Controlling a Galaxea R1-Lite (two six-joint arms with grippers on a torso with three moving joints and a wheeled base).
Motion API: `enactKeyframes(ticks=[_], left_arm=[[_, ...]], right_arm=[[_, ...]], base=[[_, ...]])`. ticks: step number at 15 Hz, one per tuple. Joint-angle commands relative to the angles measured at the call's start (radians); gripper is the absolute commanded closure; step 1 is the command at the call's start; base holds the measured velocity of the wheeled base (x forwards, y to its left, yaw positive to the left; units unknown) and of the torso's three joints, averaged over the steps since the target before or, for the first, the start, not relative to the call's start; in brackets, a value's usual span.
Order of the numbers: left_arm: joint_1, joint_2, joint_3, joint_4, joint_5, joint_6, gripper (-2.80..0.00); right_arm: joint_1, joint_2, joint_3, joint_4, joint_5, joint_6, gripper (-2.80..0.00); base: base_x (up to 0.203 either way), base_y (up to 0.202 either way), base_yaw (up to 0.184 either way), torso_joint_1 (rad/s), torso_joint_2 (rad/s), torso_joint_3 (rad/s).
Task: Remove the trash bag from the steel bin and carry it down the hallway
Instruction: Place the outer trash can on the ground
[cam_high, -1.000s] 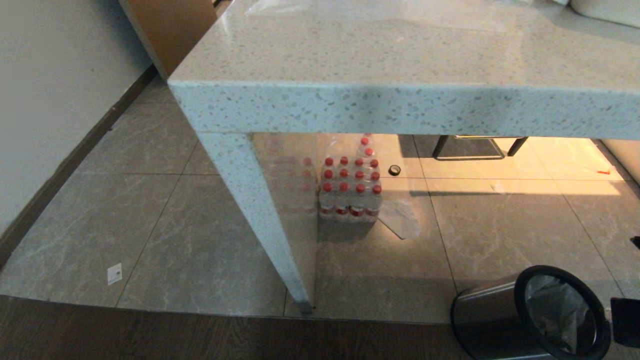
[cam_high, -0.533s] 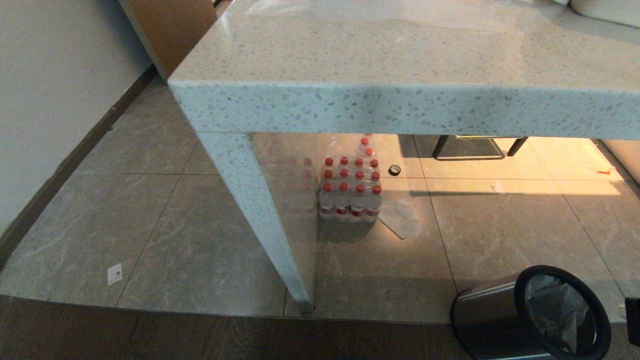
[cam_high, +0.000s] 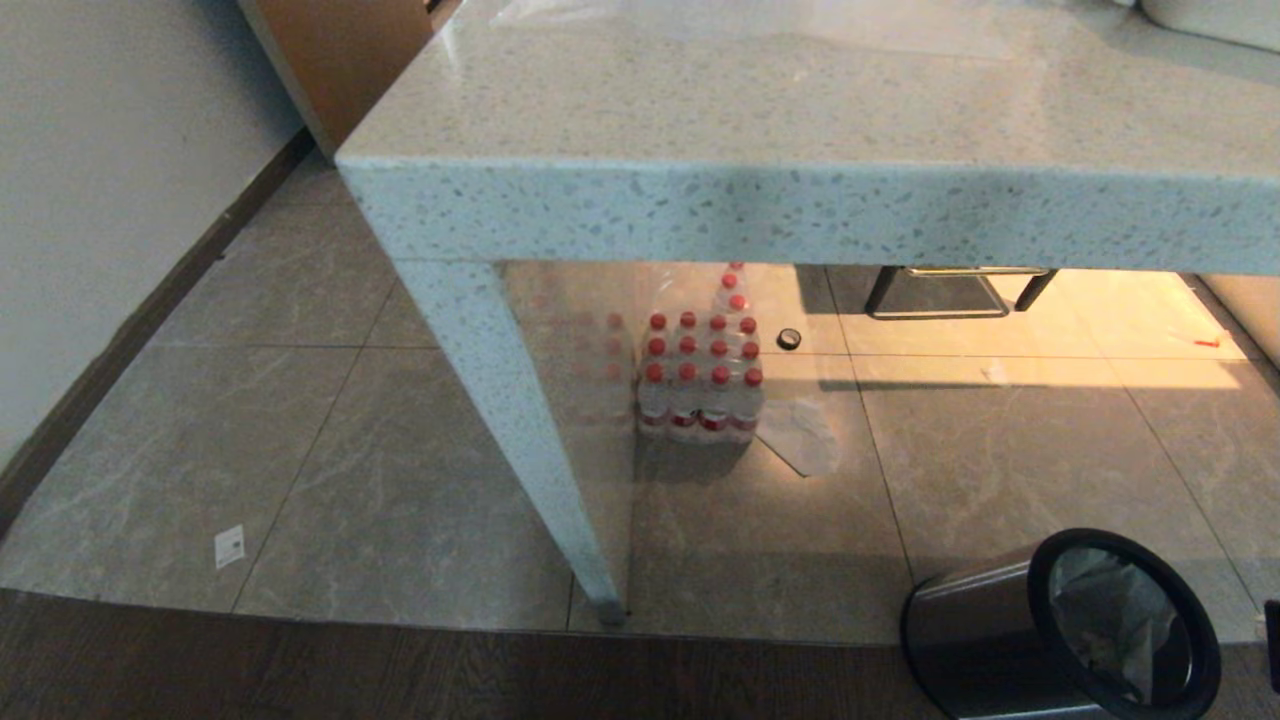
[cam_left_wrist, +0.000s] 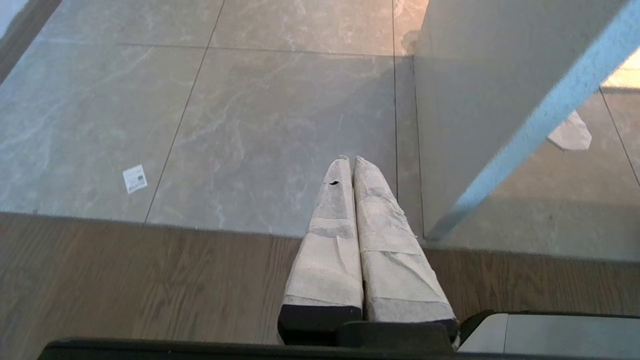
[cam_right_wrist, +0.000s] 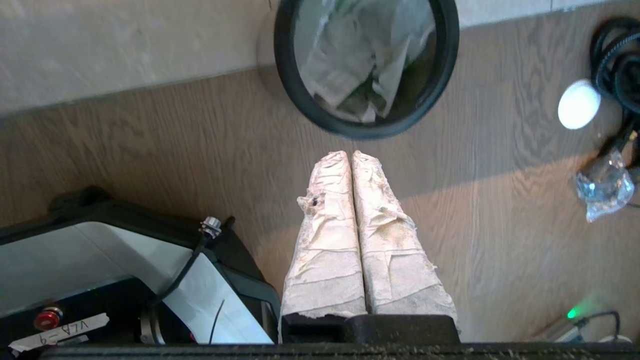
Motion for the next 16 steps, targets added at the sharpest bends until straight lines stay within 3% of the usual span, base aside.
enactKeyframes(ticks=[1,7,16], left_arm=[[0.000,0.000,0.002,0.000,0.000,0.000,0.00],[0.000,-0.001,0.002,0.000,0.000,0.000,0.00],[0.000,0.000,0.001,0.000,0.001,0.000,0.00]], right_arm=[[-0.001,-0.006,0.002,0.003,-0.002,0.001,0.00],[-0.001,-0.011,0.002,0.003,-0.002,-0.007,0.00],[-0.027,0.046,-0.038,-0.005,0.010,0.007,0.00]], base=[[-0.124,0.000,0.000,-0.004,0.01,0.002],[-0.165,0.000,0.000,0.003,0.00,0.002],[0.000,0.000,0.000,0.000,0.00,0.000]])
